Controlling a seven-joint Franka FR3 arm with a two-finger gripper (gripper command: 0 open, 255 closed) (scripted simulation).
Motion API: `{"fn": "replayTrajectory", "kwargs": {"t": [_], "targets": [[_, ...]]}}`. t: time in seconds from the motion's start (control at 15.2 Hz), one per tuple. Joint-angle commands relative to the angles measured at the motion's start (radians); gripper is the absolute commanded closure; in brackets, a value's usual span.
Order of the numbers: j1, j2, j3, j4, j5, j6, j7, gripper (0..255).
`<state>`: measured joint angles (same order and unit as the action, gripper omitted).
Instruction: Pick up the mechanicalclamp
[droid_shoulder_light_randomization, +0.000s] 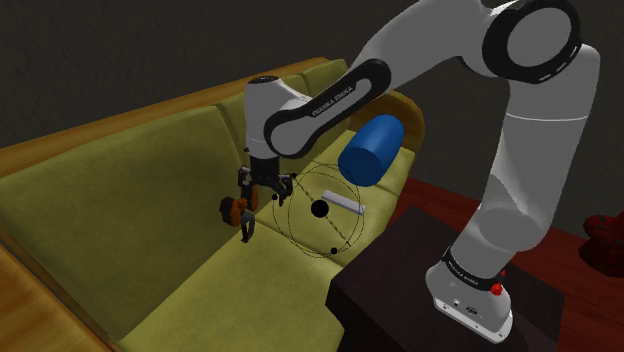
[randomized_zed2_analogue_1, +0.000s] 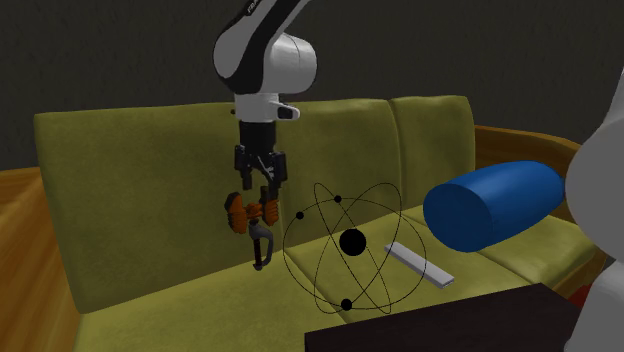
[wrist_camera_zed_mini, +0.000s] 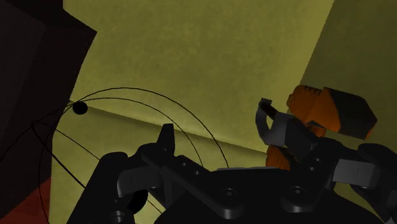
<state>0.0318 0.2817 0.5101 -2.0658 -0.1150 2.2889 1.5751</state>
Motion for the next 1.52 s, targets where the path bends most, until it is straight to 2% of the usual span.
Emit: {"fn": "replayTrajectory", "kwargs": {"t": [0.0, 0.26, 0.53, 1.12, 1.19, 1.45], "targets": [[0.026, 0.080, -0.030, 0.080, -0.050, 0.004, 0.077, 0], [0.089, 0.227, -0.092, 0.245, -0.116, 0.000, 0.205, 0], [0.144, 0.365, -0.151, 0.425, -0.152, -0.021, 0.300, 0], [0.158, 0.429, -0.171, 0.423, -0.176, 0.045, 0.314, 0], [0.158, 0.432, -0.171, 0.429, -0.175, 0.041, 0.313, 255], [0.161, 0.434, -0.172, 0.431, -0.176, 0.041, 0.316, 255]]}}
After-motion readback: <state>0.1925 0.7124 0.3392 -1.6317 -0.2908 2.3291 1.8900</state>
